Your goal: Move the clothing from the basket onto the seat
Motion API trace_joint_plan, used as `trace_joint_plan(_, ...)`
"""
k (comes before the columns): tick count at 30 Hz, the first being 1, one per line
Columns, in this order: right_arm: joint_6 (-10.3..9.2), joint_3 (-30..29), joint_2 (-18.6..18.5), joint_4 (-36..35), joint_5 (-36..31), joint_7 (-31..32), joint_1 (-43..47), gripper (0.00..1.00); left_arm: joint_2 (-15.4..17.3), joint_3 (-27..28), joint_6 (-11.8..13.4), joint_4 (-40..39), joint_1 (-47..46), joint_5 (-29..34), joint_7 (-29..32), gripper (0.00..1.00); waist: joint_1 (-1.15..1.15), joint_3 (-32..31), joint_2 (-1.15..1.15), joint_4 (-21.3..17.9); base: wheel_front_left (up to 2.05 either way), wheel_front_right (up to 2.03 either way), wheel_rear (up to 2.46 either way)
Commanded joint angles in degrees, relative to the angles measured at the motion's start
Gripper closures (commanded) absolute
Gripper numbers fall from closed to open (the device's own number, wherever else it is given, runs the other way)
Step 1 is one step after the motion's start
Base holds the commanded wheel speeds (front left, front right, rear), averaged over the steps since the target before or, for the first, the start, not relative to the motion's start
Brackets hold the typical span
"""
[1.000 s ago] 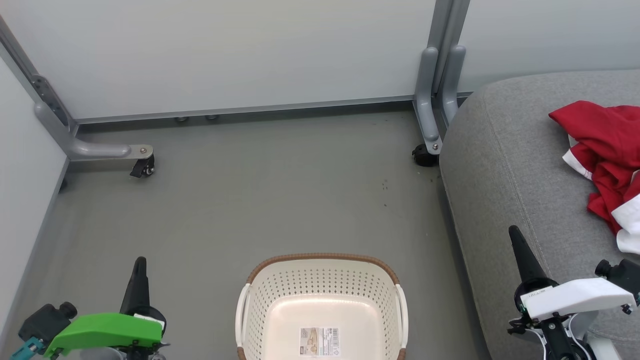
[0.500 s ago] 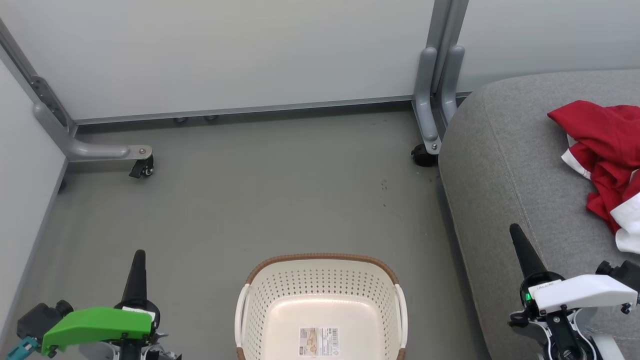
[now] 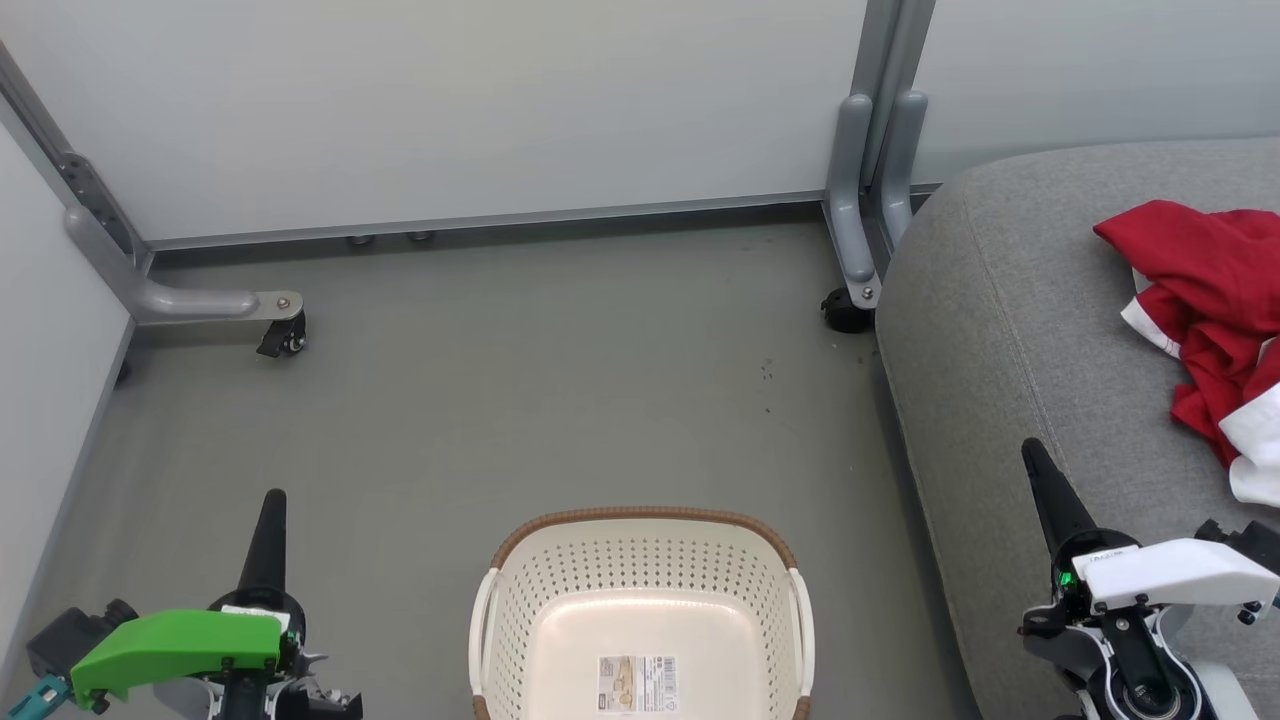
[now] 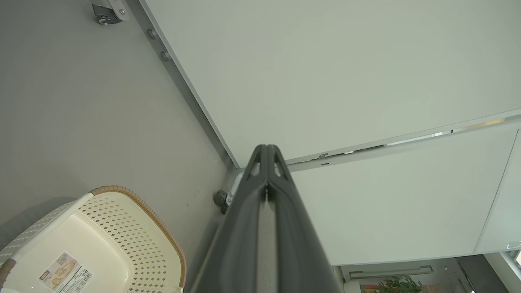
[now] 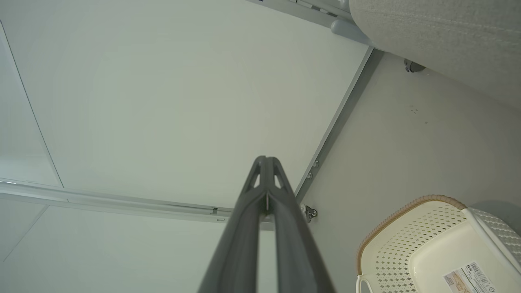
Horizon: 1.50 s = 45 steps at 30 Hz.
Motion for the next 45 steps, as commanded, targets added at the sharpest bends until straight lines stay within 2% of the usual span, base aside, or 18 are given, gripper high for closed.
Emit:
trace_joint_plan(1, 0.03, -0.22, -0.33, 0.23, 1.42, 0.24, -0.91, 1.0, -0.12, 0.5, -0.36, -0.08, -1.63, -1.53, 0.38, 1.0, 0.0, 0.0, 0.0, -0.01, 0.0, 0.0, 0.0)
trace_joint_plan(37, 0.02, -1.74, 0.08, 4.74, 16.25, 1.87, -3.83, 1.0, -1.42, 3.12, -1.88, 0.76, -3.42, -15.93, 4.29, 1.0, 0.0, -0.1, 0.0, -0.33, 0.0, 0.0, 0.0)
trace_joint_plan(45, 0.02, -1.94, 0.25, 4.73, 15.9, 2.01, -3.72, 1.0, -1.39, 3.09, -1.86, 0.74, -3.28, -15.81, 4.31, 1.0, 0.0, -0.1, 0.0, -0.34, 0.0, 0.0, 0.0)
